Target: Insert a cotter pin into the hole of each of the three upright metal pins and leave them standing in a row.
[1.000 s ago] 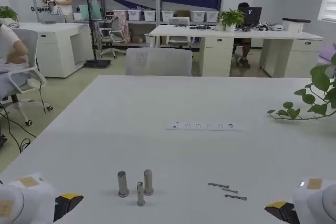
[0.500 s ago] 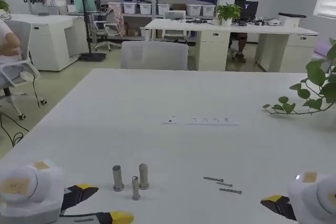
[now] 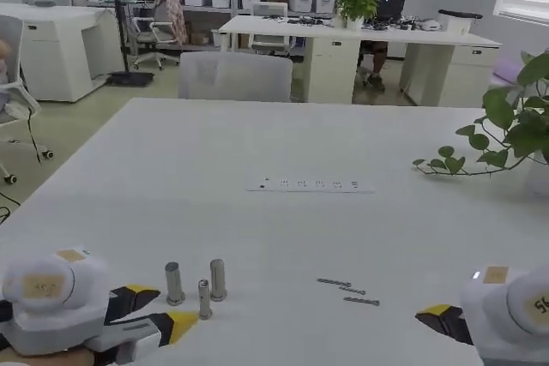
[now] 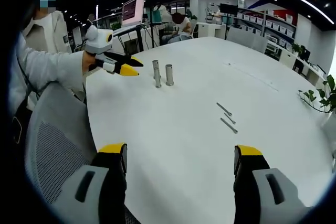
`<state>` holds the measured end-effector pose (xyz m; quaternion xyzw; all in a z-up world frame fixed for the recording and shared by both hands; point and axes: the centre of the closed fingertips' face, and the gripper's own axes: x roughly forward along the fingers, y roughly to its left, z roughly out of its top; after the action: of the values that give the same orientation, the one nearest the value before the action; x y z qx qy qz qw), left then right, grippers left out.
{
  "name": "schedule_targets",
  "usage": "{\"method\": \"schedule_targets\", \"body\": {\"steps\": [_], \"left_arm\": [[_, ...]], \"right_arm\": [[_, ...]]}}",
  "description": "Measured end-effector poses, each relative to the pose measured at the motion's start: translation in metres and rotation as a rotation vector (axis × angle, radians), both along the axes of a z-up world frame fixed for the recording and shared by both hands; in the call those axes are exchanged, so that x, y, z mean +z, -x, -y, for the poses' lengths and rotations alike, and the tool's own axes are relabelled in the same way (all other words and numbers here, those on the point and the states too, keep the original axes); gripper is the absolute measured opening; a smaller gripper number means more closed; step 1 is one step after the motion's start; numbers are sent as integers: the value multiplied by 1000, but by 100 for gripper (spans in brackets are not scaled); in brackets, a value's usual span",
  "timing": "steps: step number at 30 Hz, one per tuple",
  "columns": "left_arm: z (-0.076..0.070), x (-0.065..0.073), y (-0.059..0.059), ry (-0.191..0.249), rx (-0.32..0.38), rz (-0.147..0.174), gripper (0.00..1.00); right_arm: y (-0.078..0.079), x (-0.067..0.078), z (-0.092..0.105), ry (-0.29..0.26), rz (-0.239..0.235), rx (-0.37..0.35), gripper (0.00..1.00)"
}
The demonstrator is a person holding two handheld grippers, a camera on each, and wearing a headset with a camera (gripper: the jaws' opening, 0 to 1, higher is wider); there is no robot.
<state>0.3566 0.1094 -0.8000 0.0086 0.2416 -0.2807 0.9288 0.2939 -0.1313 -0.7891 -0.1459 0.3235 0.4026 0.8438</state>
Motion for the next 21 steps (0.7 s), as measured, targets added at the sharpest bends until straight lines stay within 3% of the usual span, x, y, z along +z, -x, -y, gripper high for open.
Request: {"method": "schedule_targets", "body": {"steps": [5, 7, 9, 15, 18, 21], "left_arm": [[1, -3, -7, -8, 12, 29, 38], [4, -8, -9, 3, 2, 21, 36], [6, -13, -9, -22, -15, 23, 35], [7, -21, -16, -41, -54, 41, 31], [11, -23, -20, -17, -77, 41, 31], [16, -29, -24, -25, -108, 38, 33]], "right_arm": [[-2, 2, 1, 4, -2, -6, 86], [-2, 2, 1, 6, -3, -6, 86], [-2, 2, 1, 8, -4, -6, 86], [-2, 2, 0, 12, -7, -7, 85], [-2, 3, 0, 12, -9, -9, 85], [-2, 2, 0, 15, -14, -9, 85]]}}
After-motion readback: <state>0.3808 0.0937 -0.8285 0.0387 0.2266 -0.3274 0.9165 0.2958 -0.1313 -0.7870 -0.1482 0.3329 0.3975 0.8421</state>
